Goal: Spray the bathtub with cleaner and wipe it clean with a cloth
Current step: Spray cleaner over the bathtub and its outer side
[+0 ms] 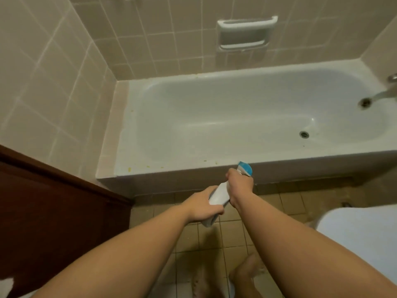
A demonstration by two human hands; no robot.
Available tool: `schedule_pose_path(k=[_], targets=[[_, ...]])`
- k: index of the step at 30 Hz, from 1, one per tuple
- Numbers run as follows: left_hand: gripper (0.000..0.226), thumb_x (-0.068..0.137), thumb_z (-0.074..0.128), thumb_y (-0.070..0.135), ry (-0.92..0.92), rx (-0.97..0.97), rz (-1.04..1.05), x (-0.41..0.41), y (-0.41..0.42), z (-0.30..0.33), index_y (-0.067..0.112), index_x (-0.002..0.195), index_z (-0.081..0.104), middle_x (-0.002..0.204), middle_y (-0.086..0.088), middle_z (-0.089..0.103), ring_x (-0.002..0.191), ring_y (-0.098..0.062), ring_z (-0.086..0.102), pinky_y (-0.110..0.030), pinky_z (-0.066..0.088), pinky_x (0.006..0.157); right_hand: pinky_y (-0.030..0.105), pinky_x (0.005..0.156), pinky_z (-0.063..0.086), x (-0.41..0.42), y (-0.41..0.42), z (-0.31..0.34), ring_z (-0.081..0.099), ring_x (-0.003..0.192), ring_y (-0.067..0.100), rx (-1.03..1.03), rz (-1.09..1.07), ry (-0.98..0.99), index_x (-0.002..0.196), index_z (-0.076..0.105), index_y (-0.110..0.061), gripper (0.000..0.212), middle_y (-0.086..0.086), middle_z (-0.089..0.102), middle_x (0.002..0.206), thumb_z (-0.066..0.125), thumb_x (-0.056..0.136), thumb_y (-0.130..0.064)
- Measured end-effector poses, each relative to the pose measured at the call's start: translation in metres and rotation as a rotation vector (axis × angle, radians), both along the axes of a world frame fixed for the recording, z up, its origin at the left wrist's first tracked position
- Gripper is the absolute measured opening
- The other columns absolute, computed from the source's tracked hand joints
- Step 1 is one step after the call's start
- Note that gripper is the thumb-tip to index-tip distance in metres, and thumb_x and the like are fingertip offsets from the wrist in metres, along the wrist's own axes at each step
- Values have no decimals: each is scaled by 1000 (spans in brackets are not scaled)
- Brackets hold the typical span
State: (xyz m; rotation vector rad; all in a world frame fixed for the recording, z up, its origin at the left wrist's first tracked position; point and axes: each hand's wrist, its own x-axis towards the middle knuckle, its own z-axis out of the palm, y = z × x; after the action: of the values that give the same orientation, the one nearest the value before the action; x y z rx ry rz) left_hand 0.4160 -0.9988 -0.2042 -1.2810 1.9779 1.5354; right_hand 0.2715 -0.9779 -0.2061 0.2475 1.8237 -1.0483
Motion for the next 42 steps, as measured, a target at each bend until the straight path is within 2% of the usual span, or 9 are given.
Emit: schedule_pose_path(k=[4,9,14,20,23,27,32,36,42], targets=[[92,78,69,55,-5,4,-75,-39,0,-3,43,156,21,134,2,56,109,-17,59,-36,54,93,41,77,58,-38,8,-5,66,92,29,10,-30,-4,122,46,-18,39,12,62,105,68,89,-21],[91,81,69,52,-10,19,-137,-96,4,-11,43,157,19,135,1,55,110,-16,59,-38,55,96,39,72,59,-93,21,-13,67,91,28,8,-123,-13,122,45,-18,42,12,62,105,69,87,-19],[90,82,67,51,-25,15,-249,-172,5,-14,40,158,20,135,1,55,112,-17,59,-32,53,91,34,62,54,-164,38,-16,68,90,29,-13,-201,-42,121,47,-18,41,13,63,105,69,86,-19],[85,87,69,48,-8,13,-333,-272,7,-16,41,157,21,131,2,57,111,-17,59,-27,51,87,34,62,55,-259,52,-17,68,90,28,-20,-285,-44,121,45,-18,42,13,63,104,69,87,-20],[83,87,70,45,4,-1,-378,-319,8,-14,41,156,24,131,2,57,111,-17,59,-29,52,89,34,63,55,-303,62,-15,66,90,27,-14,-331,-38,121,45,-19,40,13,62,105,69,89,-21],[83,84,71,45,8,5,-420,-374,14,-13,43,155,27,132,2,58,115,-19,59,-40,54,100,34,62,54,-353,78,-13,65,88,25,-11,-396,-27,124,45,-18,41,11,61,103,69,90,-22],[82,84,71,48,37,1,-516,-435,27,-18,43,154,28,136,4,56,118,-16,56,-34,51,96,32,57,50,-408,98,-8,62,85,22,-2,-455,10,124,45,-16,40,10,59,103,67,92,-23],[83,79,70,58,77,21,-544,-473,37,-24,46,150,30,134,6,57,117,-15,58,-35,54,97,31,60,52,-442,104,-6,66,89,28,-19,-522,67,127,50,-14,48,16,65,111,67,84,-21],[78,77,71,55,131,24,-585,-521,29,-36,47,146,35,130,8,58,115,-13,58,-30,54,93,34,64,53,-485,109,-11,62,81,23,-17,-605,134,116,51,-12,32,12,64,102,67,89,-19]])
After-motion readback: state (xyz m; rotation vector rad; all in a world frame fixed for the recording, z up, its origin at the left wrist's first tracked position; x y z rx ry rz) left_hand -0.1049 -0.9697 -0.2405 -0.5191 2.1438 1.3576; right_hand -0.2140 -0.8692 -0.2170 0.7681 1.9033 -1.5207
